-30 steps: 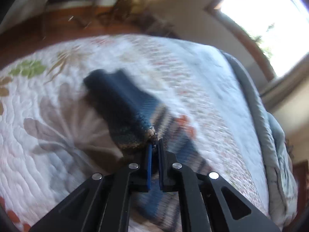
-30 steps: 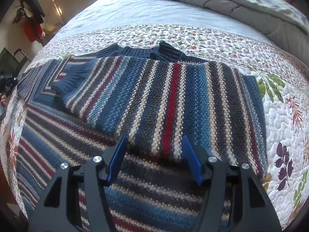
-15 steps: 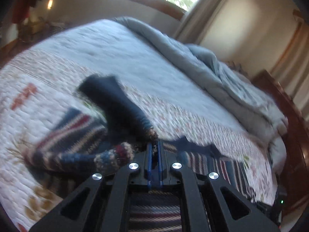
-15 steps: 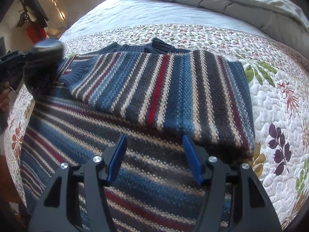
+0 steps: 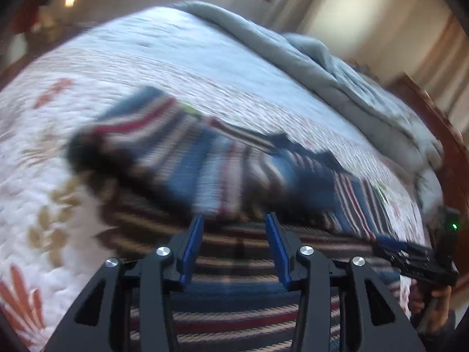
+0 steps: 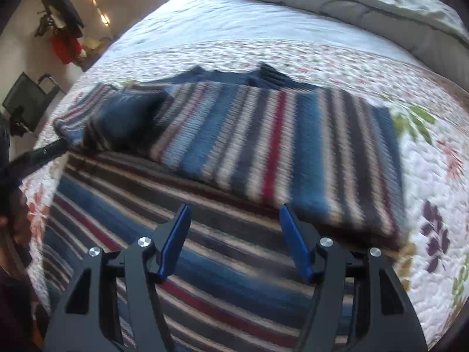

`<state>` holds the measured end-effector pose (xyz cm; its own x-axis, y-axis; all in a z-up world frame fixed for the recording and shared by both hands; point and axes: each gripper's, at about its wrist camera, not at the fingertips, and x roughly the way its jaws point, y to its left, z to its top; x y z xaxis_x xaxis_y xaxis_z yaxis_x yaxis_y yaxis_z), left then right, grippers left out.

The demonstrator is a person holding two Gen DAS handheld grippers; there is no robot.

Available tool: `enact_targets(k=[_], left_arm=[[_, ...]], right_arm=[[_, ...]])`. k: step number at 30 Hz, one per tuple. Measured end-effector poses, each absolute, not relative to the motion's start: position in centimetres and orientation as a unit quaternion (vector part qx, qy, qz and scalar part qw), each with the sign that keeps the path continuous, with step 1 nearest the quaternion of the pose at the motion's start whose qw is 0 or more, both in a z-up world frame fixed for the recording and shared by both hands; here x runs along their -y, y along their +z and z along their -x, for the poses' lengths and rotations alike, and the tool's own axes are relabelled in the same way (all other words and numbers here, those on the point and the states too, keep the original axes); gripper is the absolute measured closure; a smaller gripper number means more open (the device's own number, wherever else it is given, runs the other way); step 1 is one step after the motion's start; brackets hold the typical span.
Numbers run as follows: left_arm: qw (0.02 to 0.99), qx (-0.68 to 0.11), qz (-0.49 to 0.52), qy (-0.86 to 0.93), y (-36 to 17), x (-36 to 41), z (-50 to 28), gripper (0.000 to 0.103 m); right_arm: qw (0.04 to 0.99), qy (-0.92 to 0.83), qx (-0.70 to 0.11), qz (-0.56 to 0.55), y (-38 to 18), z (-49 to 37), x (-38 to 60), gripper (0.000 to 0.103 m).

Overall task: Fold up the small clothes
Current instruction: 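Fold the held sleeve across the sweater body with the left gripper, then release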

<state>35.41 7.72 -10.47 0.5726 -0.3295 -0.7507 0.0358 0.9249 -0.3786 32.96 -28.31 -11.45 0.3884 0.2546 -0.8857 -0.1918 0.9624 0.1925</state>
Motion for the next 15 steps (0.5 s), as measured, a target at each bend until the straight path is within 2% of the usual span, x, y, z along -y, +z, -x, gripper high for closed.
enact_targets(k=[4, 8, 11, 15], left_arm=[[0.87, -0.466, 0.164, -0.008, -11.4, -10.0, -36.0, 0.051], [0.85, -0.508, 0.142, 0.003, -12.7, -10.3, -37.2, 0.048], [0.847, -0.514, 0.134, 0.02, -12.9, -11.1, -37.7, 0.042], [0.854, -0.506, 0.117, 0.044, -12.2, -12.1, -37.9, 0.033]], right_arm=[[0.814, 0.163, -0.554, -0.056, -11.0, -35.1, 25.0, 0.039], [0.793, 0.174, -0.58, -0.072, -11.4, -37.8, 22.0, 0.039], [0.775, 0.172, -0.604, -0.067, -12.4, -40.1, 19.2, 0.039], [0.761, 0.172, -0.621, -0.072, -13.6, -41.4, 17.3, 0.049]])
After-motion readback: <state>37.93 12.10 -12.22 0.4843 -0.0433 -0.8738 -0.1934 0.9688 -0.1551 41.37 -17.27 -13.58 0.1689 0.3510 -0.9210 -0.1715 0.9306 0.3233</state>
